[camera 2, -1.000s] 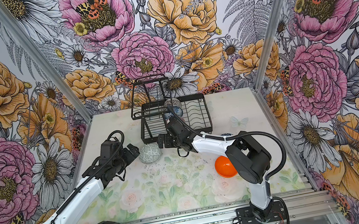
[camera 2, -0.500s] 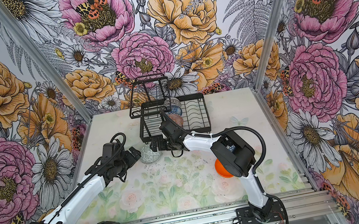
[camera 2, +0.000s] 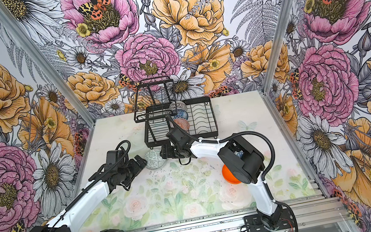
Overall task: Load the bowls into the dish rack
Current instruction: 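Grasp the green bowl's rim with the right gripper while left closes in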
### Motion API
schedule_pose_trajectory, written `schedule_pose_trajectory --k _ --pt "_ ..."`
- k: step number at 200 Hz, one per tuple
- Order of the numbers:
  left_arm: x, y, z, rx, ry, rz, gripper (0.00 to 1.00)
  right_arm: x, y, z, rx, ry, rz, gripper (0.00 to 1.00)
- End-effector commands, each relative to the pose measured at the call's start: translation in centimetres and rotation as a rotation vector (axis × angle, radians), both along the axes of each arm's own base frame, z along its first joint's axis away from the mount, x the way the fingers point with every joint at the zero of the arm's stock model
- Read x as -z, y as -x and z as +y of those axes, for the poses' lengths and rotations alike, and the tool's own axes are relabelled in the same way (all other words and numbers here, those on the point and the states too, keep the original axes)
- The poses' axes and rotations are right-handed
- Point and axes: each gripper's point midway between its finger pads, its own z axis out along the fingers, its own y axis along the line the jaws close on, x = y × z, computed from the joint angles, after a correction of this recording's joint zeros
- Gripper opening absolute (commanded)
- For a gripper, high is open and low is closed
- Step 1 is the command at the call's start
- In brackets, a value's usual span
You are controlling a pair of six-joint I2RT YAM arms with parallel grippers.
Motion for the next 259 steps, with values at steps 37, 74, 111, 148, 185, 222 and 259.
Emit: schedule_pose_trajectory --k 37,74,111,148,185,222,259 --pt "0.2 0.0 -0.5 0.007 0.050 0.013 0.99 0.3 0.5 0.1 0.007 0.003 0.027 0.56" --pt "0.1 0.2 -0.6 0.014 0.049 0.017 0.99 0.8 0.7 0.3 0.014 0.004 0.046 0.44" --pt "0.3 0.4 -0.6 0.020 0.048 0.024 0.99 1.4 1.3 0.6 0.010 0.011 0.068 0.37" --pt "0.6 0.6 -0.7 0.022 0.058 0.037 0.99 2.0 1.9 0.6 0.015 0.020 0.093 0.33" --pt "0.6 0.5 -0.9 0.020 0.068 0.042 0.99 2.0 2.1 0.4 0.022 0.026 0.091 0.27" --pt "0.6 0.4 -0.8 0.013 0.065 0.046 0.99 2.2 1.9 0.7 0.007 0.034 0.098 0.23" --pt "0.6 0.2 -0.8 0.007 0.067 0.045 0.99 2.3 1.8 1.0 -0.002 0.041 0.105 0.18"
